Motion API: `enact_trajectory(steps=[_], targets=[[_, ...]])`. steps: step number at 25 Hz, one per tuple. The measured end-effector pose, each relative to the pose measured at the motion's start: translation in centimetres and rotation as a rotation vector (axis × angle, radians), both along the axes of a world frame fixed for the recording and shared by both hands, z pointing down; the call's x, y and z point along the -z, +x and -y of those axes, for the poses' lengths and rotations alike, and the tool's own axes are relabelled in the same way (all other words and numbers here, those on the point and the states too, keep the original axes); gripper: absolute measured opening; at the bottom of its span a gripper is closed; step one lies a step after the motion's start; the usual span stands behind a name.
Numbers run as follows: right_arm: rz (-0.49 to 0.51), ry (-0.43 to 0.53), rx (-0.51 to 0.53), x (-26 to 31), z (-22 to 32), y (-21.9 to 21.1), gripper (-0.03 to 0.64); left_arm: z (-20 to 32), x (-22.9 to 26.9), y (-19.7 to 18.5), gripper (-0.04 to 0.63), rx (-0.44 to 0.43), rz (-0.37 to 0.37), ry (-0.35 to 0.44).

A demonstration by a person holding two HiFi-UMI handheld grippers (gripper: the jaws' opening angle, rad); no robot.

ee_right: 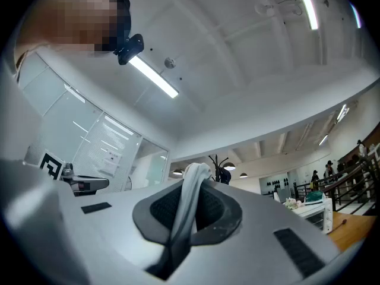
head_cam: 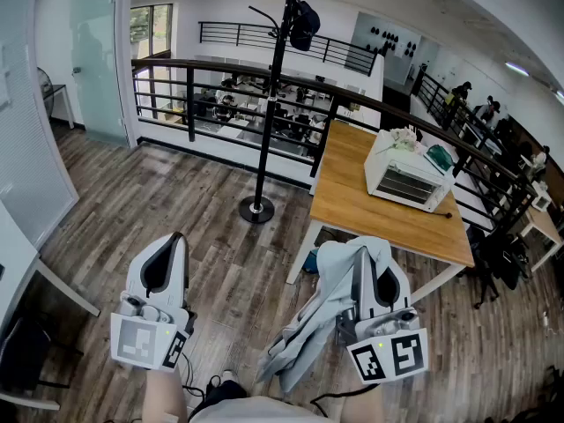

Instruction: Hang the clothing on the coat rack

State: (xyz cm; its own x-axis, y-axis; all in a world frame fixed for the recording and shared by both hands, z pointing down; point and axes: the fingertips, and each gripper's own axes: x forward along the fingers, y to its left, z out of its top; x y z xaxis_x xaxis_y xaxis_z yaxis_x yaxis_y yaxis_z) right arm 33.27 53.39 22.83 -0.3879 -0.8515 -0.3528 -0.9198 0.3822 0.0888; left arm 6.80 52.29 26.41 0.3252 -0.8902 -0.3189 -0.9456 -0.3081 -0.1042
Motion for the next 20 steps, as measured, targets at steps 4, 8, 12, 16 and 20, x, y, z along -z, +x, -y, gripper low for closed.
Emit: enact_trajectory(steps=[4, 8, 12, 16, 20], targets=[[0.000, 0.001, -0.006, -0.2, -0.3, -0.1, 0.003, -0.2, -0.1, -0.2, 0.006, -0.005, -0.002, 0.006], [-0.003, 0.006, -0.019, -0.3, 0.0, -0.4, 0.003, 0.4, -0.3, -0.5, 0.006, -0.012, -0.005, 0.009], [0.000, 0.003, -0.044, -0.1, 1.1, -1.0, 0.003, 1.6, -0.1, -1.6, 0.006, -0.020, -0.011, 0.009], [-0.002, -0.005, -0.081, -0.1, 2.5, -1.6, 0.003, 3.1, 0.1, -2.8, 0.006, -0.030, -0.010, 0.011], [0.013, -0.009, -0.104, 0.0, 4.2, -2.4, 0.003, 5.0, 0.2, -4.3, 0.006, -0.040, -0.012, 0.013]])
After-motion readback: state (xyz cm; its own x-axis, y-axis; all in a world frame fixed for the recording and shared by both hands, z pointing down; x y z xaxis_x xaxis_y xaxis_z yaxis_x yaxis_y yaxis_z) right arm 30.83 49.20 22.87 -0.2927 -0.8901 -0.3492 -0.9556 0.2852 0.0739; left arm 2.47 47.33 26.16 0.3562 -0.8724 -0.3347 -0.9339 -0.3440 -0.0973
